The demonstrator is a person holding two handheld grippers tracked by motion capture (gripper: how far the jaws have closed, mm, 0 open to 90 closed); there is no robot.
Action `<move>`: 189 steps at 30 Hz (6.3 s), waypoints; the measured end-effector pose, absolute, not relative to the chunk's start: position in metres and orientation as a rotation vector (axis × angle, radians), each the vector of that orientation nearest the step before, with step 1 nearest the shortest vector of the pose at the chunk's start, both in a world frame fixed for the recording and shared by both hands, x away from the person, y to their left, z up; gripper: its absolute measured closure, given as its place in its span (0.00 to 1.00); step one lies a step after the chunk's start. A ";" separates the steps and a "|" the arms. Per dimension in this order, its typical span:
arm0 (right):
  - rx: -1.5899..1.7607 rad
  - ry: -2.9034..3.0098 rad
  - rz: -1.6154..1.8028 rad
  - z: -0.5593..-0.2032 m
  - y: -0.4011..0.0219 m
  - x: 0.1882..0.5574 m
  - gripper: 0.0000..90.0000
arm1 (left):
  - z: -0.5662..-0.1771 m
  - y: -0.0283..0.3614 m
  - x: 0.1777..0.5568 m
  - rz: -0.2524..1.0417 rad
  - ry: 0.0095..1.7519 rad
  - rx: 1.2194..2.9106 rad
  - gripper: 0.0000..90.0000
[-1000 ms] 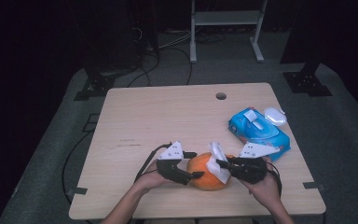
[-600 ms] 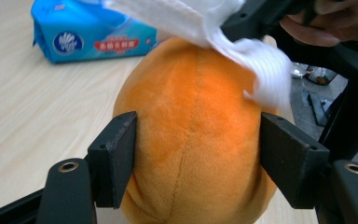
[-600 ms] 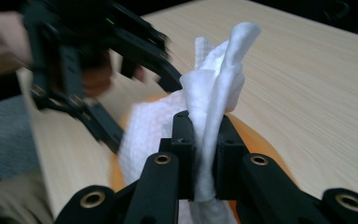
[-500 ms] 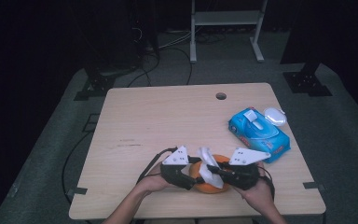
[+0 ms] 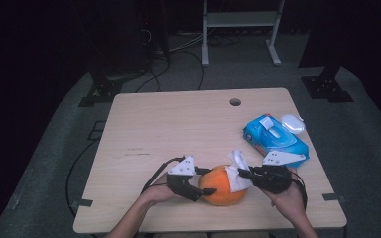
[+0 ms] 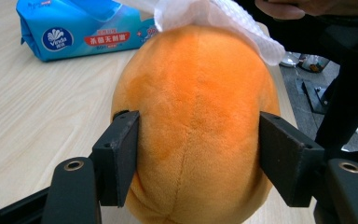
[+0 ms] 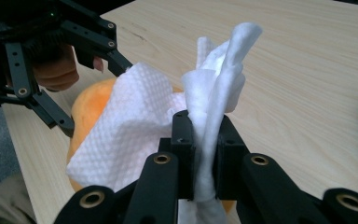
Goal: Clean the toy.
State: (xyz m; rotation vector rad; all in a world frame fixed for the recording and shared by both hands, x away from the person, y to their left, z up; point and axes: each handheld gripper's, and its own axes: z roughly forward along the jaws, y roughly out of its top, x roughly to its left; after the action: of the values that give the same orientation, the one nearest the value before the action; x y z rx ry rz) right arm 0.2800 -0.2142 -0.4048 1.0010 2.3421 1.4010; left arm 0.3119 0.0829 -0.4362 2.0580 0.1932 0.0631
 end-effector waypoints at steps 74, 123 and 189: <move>0.999 2.389 1.502 -0.403 -0.222 0.281 0.89 | -0.446 0.065 0.311 0.012 0.220 1.975 0.15; 0.929 2.322 1.438 -0.396 -0.202 0.269 0.89 | -0.424 0.062 0.305 0.046 0.344 1.912 0.20; 0.950 2.252 1.434 -0.398 -0.212 0.274 0.90 | -0.432 0.063 0.305 0.135 0.351 1.946 0.36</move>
State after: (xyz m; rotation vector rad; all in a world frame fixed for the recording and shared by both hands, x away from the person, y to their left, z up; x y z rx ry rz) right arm 0.2741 -0.2124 -0.3978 0.9504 2.2521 1.4336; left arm 0.3048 0.0631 -0.4324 1.9463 0.3509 0.1353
